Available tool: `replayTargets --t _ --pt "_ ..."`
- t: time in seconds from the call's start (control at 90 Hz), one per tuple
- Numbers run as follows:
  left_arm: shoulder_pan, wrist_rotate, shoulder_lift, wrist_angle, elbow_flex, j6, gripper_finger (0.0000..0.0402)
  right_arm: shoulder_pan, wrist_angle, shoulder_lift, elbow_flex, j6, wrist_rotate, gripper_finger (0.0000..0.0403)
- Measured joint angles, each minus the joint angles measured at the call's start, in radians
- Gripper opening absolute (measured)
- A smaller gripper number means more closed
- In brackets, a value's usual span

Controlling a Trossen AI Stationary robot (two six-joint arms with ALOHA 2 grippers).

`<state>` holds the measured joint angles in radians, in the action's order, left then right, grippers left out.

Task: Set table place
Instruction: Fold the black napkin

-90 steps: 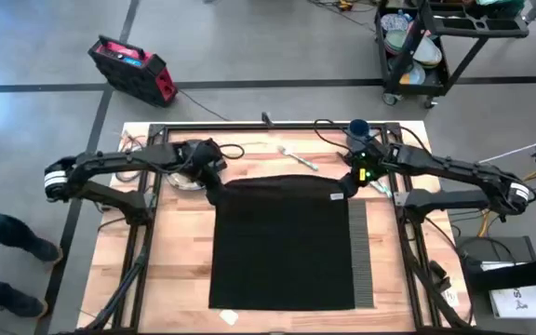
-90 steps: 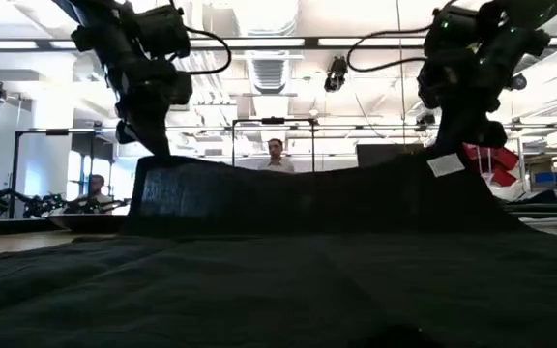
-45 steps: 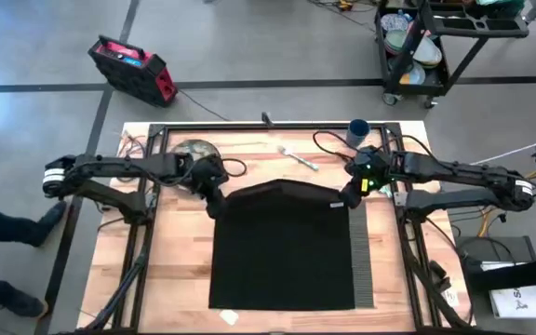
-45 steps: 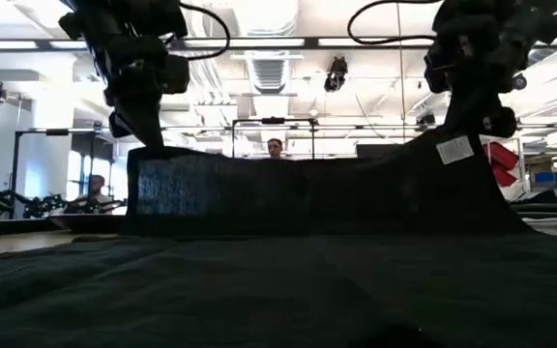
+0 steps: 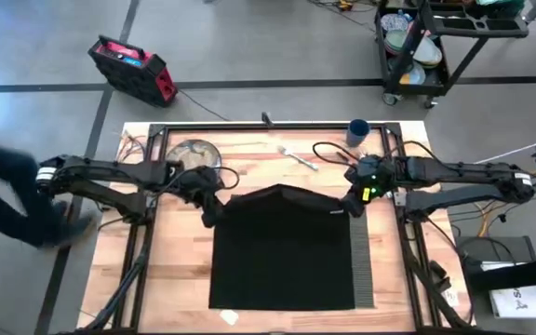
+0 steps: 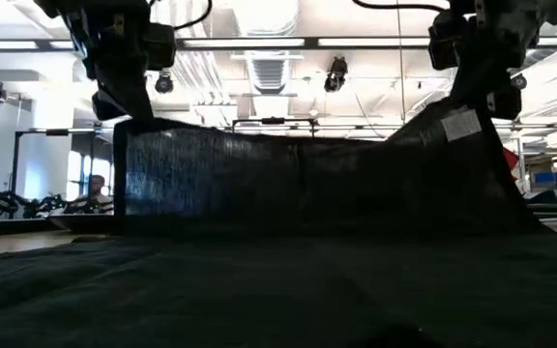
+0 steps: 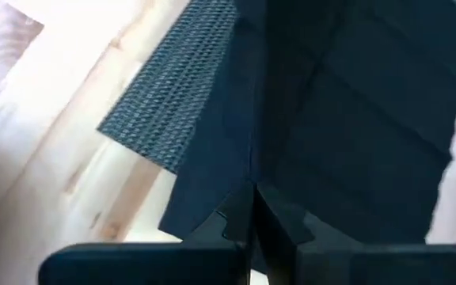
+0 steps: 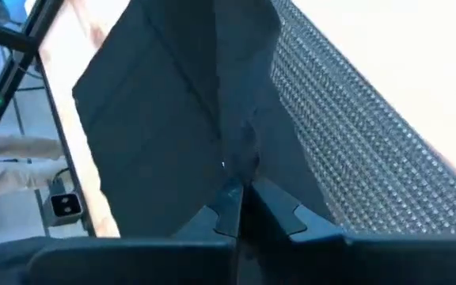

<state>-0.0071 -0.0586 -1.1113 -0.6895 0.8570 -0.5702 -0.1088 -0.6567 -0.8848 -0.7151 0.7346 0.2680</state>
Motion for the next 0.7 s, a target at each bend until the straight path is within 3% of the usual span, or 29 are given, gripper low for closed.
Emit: replayTargets --t 0.3,0.7 --pt "-0.120 -0.003 0.002 -0.007 0.005 -0.085 0.0000 0.136 -0.003 0.000 -0.010 0.085 -0.010 0.0000" --pt "-0.237 0.024 0.001 -0.078 0.165 -0.110 0.0000 0.309 -0.026 -0.002 -0.114 0.165 -0.087 0.0000"
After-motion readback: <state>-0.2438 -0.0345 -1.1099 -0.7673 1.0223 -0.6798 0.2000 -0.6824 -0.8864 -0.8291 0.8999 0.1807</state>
